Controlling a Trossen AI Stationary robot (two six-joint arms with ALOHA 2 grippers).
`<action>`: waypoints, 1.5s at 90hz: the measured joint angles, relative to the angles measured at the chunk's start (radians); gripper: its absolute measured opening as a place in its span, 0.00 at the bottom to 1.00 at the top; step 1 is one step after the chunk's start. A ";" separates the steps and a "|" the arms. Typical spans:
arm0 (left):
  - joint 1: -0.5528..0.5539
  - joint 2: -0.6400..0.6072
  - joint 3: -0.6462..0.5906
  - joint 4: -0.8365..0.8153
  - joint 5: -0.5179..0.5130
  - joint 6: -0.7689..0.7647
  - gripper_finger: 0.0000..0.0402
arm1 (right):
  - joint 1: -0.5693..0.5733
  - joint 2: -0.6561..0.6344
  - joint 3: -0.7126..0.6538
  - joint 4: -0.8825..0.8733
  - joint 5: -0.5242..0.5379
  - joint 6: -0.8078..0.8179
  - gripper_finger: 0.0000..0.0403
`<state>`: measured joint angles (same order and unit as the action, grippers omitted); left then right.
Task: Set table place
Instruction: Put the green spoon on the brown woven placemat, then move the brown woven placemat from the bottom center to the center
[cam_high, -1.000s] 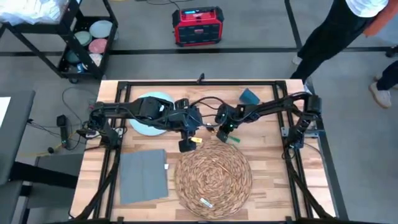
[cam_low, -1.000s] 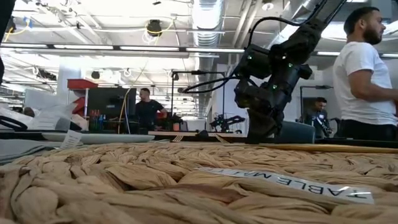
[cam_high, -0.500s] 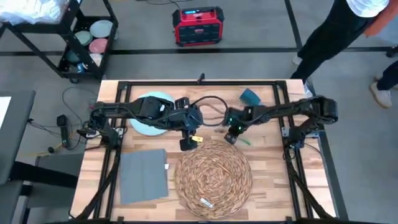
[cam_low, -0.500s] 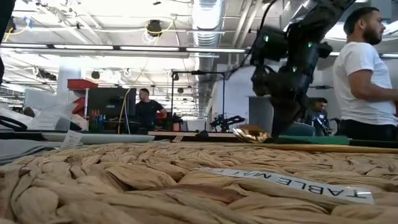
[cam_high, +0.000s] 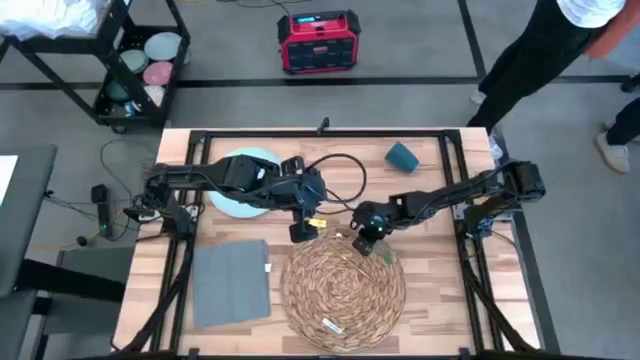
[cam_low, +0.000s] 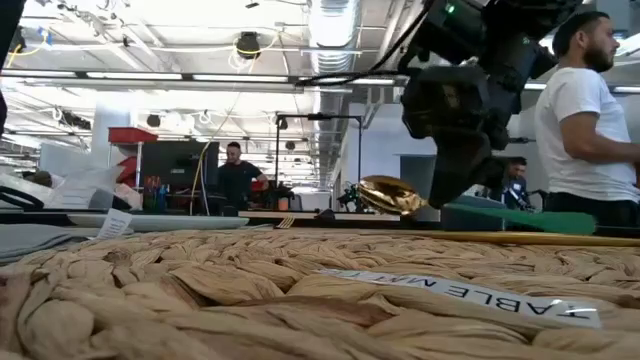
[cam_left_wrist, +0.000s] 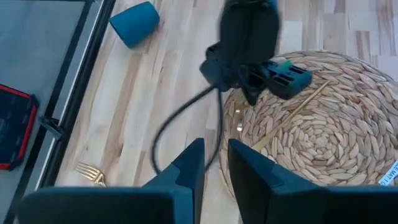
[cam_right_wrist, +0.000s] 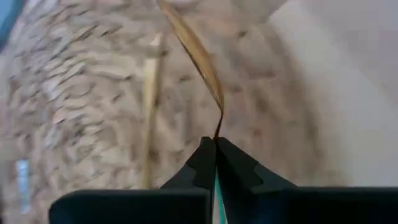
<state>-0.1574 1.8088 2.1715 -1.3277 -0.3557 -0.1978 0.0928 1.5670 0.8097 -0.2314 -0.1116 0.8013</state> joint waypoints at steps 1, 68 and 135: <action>0.000 0.000 0.000 0.000 0.000 0.000 0.13 | 0.005 0.001 0.000 0.004 0.000 0.007 0.00; -0.054 0.001 -0.233 0.120 0.003 -0.150 0.13 | 0.085 0.009 0.002 0.018 0.006 0.063 0.18; -0.305 0.091 -0.809 0.965 0.021 -0.834 0.13 | -0.060 -0.089 -0.127 -0.167 0.003 -0.260 0.02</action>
<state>-0.4627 1.9001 1.3626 -0.3630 -0.3344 -1.0313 0.0332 1.4780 0.6831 -0.3982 -0.1085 0.5408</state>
